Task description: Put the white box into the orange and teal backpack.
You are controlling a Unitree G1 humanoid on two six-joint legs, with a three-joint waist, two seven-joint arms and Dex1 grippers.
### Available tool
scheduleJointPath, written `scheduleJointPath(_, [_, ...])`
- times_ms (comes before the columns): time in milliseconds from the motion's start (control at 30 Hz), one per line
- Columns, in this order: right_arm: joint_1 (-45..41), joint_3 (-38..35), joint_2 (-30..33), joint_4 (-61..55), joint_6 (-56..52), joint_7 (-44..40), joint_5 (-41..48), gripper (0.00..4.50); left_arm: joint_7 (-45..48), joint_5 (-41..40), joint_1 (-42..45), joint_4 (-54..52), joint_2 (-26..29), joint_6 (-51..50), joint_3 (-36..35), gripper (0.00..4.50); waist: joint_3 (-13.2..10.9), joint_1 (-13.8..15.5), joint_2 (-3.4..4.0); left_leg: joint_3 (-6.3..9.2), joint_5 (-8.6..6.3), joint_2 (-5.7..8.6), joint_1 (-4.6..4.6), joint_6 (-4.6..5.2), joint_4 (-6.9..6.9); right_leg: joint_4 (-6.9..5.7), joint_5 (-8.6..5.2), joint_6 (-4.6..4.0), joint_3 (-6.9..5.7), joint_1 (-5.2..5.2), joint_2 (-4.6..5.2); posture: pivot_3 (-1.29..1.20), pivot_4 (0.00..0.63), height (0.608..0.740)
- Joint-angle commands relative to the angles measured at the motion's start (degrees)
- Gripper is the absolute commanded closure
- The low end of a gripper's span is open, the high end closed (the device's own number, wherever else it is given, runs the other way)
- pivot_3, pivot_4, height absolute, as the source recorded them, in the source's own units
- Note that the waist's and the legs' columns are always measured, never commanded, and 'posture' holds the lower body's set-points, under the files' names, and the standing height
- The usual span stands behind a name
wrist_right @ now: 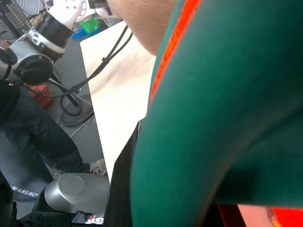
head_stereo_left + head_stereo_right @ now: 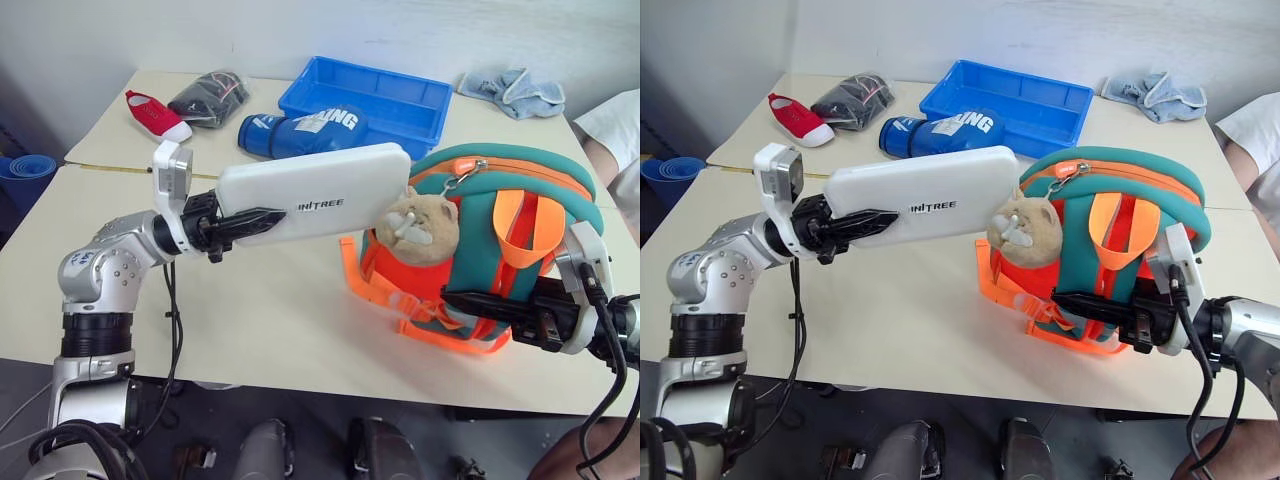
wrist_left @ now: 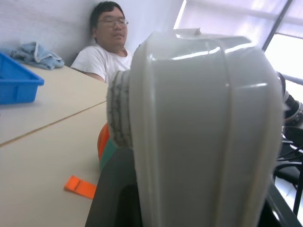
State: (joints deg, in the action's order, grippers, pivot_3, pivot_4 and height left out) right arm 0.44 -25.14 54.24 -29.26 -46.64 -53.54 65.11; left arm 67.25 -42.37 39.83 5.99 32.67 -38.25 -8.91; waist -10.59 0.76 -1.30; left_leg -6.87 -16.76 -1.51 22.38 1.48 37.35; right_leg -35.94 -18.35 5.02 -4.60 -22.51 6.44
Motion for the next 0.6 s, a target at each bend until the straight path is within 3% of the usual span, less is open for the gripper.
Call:
scheduleJointPath(33, [0.9, -0.8, 0.5, -2.1, -0.3, -0.8, 0.6, 4.48, 2.5, 1.8, 2.7, 0.5, -0.1, 4.3, 1.4, 3.23, 0.0, 0.2, 0.0, 0.0, 0.0, 0.0, 0.0, 0.0, 0.01, 0.0, 0.0, 0.0, 0.0, 0.0, 0.0, 0.0, 0.15, 0.74])
scheduleJointPath(400, [4.5, -2.6, 1.3, -2.6, -1.5, -2.3, 1.3, 4.48, 8.2, 5.7, 12.0, 14.1, 1.6, 9.7, 1.6, 3.23, 0.0, 0.4, -0.04, 0.01, -0.04, -0.01, 0.07, 0.12, 0.27, -0.02, 0.05, 0.09, -0.01, 0.04, -0.02, 0.0, 0.15, 0.74])
scheduleJointPath(600, [4.9, -3.1, 1.0, -3.1, -1.6, -2.1, 1.6, 4.48, 10.6, 5.9, 12.6, 12.9, -2.1, 10.8, 3.9, 3.23, 0.0, 0.7, -0.06, 0.01, -0.04, -0.03, 0.12, 0.13, 0.39, -0.05, 0.06, 0.11, -0.02, 0.04, -0.04, 0.0, 0.15, 0.74])
